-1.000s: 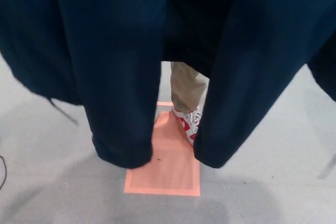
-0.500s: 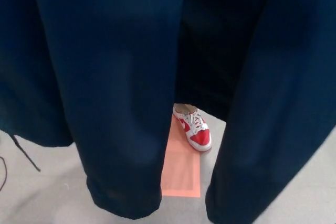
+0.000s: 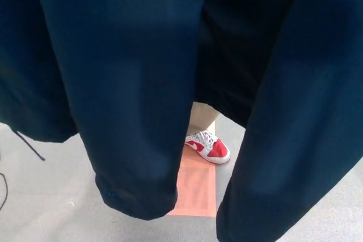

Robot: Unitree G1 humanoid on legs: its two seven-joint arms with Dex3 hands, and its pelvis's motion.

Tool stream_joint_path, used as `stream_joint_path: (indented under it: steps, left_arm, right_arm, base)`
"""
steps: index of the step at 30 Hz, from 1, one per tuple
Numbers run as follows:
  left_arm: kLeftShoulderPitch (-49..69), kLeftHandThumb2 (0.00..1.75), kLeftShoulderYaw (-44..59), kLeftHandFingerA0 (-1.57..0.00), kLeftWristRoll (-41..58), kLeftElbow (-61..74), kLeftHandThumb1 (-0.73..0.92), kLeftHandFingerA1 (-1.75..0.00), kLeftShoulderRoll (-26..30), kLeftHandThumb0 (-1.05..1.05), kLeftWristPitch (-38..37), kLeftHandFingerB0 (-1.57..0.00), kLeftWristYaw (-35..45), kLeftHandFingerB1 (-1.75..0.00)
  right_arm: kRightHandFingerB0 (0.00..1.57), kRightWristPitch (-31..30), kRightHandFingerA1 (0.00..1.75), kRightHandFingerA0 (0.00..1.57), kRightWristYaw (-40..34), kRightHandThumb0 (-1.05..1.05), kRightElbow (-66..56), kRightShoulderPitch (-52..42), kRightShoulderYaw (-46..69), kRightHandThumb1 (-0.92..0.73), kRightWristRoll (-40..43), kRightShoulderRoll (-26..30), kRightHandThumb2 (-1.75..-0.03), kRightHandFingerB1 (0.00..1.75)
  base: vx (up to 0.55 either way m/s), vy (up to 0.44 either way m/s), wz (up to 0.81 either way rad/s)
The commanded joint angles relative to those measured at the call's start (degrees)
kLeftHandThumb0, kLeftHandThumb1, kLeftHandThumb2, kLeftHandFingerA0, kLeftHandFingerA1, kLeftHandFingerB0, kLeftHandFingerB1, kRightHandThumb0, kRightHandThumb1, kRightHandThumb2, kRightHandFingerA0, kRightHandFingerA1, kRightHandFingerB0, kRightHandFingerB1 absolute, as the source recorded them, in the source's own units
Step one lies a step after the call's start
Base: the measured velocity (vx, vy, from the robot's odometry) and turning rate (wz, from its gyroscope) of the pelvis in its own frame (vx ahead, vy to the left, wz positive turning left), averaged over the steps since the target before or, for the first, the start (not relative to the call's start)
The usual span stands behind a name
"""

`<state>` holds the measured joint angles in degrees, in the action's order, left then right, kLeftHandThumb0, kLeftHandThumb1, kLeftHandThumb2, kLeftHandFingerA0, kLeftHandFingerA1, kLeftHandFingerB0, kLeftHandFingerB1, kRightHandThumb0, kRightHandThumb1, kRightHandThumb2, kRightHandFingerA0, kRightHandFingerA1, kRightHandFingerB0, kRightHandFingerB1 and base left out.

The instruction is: A person hands a coat to the robot and the robot grabs it with both hands and holds it while the person wears the coat.

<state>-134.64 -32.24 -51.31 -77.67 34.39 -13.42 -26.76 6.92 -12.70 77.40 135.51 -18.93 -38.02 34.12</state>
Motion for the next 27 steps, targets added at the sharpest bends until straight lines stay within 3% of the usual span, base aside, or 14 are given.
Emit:
stream_joint_path:
  steps: [1,4,8,10,13,14,15,16,18,19,24,25,26,27]
  left_arm:
    - [-1.2,0.94,-0.4,-1.18,-1.3,-0.9,0.59,-1.42,2.9,-0.5,5.5,-0.88,0.0,-1.24]
    - [-0.8,0.89,-0.6,-1.19,-1.4,-0.9,0.54,-1.43,3.1,-0.49,5.4,-0.87,-0.8,-1.22]
    - [-0.6,0.94,-0.7,-1.19,-1.4,-0.9,0.56,-1.37,3.1,-0.43,5.4,-0.88,-1.1,-1.14]
    - [-0.7,0.93,-0.8,-1.18,-1.4,-0.9,0.58,-1.41,3.4,-0.47,4.9,-0.83,-0.5,-1.17]
    - [-0.7,0.92,-0.6,-1.18,-1.1,-0.9,0.57,-1.42,3.3,-0.5,5.2,-0.83,0.4,-1.19]
    - [-0.7,0.65,-0.6,-0.86,-1.0,-0.9,0.7,-1.72,3.3,-0.46,5.1,-0.76,0.3,-1.52]
    - [-0.7,0.94,-0.5,-1.18,-0.9,-0.8,0.59,-1.41,3.4,-0.48,4.9,-0.87,0.4,-1.2]
    - [-0.7,0.66,-0.5,-0.86,-0.8,-0.8,0.74,-1.73,3.6,-0.44,4.5,-0.76,0.8,-1.54]
    - [-0.8,0.66,-0.3,-0.86,-0.7,-0.8,0.74,-1.75,3.6,-0.42,4.2,-0.74,0.9,-1.55]
    - [-0.8,0.94,-0.3,-1.19,-0.7,-0.7,0.58,-1.39,3.6,-0.44,4.2,-0.87,0.7,-1.17]
    - [-0.7,0.93,-0.4,-1.18,-0.8,-0.7,0.57,-1.41,3.8,-0.46,3.7,-0.86,0.8,-1.19]
    - [-0.7,0.64,-0.4,-0.85,-0.8,-0.7,0.73,-1.75,3.8,-0.4,3.8,-0.72,1.0,-1.54]
    - [-0.7,0.64,-0.5,-0.85,-0.9,-0.7,0.73,-1.75,3.8,-0.4,3.9,-0.72,1.1,-1.54]
    - [-0.7,0.92,-0.7,-1.18,-1.1,-0.7,0.58,-1.42,3.9,-0.47,4.0,-0.87,0.9,-1.21]
  right_arm:
    - [0.7,-2.6,1.75,0.87,-1.1,-0.47,0.5,1.4,-0.1,-0.8,-0.8,2.8,-0.64,1.49]
    - [0.8,-2.2,1.73,0.88,-1.1,-0.51,0.6,1.0,-0.2,-0.75,-0.8,2.9,-0.68,1.46]
    - [0.75,-2.2,1.68,0.88,-0.5,-0.49,0.6,1.0,-0.7,-0.81,-1.1,3.2,-0.64,1.39]
    - [0.7,-2.1,1.69,0.88,-0.5,-0.5,0.6,0.9,-0.8,-0.79,-1.2,3.3,-0.66,1.44]
    - [0.69,-2.3,1.65,0.87,-0.3,-0.5,0.6,0.9,-1.4,-0.82,-1.8,3.5,-0.64,1.38]
    - [0.72,-2.5,1.63,0.87,-0.3,-0.5,0.6,0.9,-1.5,-0.79,-1.9,3.5,-0.7,1.3]
    - [0.73,-2.7,1.62,0.87,-0.3,-0.5,0.6,0.9,-1.5,-0.79,-1.9,3.5,-0.7,1.25]
    - [0.71,-2.9,1.62,0.87,-0.1,-0.49,0.6,1.0,-1.6,-0.79,-1.9,3.4,-0.7,1.24]
    - [0.7,-2.8,1.6,0.86,0.1,-0.48,0.6,1.1,-1.7,-0.79,-2.0,3.4,-0.7,1.23]
    - [0.67,-2.6,1.64,0.86,0.1,-0.49,0.6,1.1,-1.7,-0.82,-1.9,3.5,-0.64,1.35]
    - [0.69,-2.4,1.64,0.87,0.4,-0.49,0.7,1.1,-1.5,-0.81,-1.8,3.4,-0.64,1.39]
    - [0.73,-2.3,1.66,0.85,0.4,-0.49,0.7,1.0,-1.5,-0.79,-1.9,3.4,-0.7,1.35]
    - [0.73,-2.2,1.66,0.85,0.3,-0.49,0.7,1.0,-1.6,-0.79,-2.0,3.5,-0.7,1.35]
    - [0.72,-2.1,1.64,0.88,0.3,-0.49,0.7,1.0,-1.6,-0.81,-2.0,3.5,-0.64,1.36]
  base:
    - [0.0,0.0,0.0]
    - [0.0,0.0,0.0]
    - [0.0,0.0,0.0]
    - [0.0,0.0,0.0]
    - [0.0,0.0,0.0]
    - [0.0,0.0,0.0]
    - [0.0,0.0,0.0]
    - [0.0,0.0,0.0]
    - [0.0,0.0,0.0]
    - [0.0,0.0,0.0]
    - [0.0,0.0,0.0]
    - [0.0,0.0,0.0]
    - [0.0,0.0,0.0]
    - [0.0,0.0,0.0]
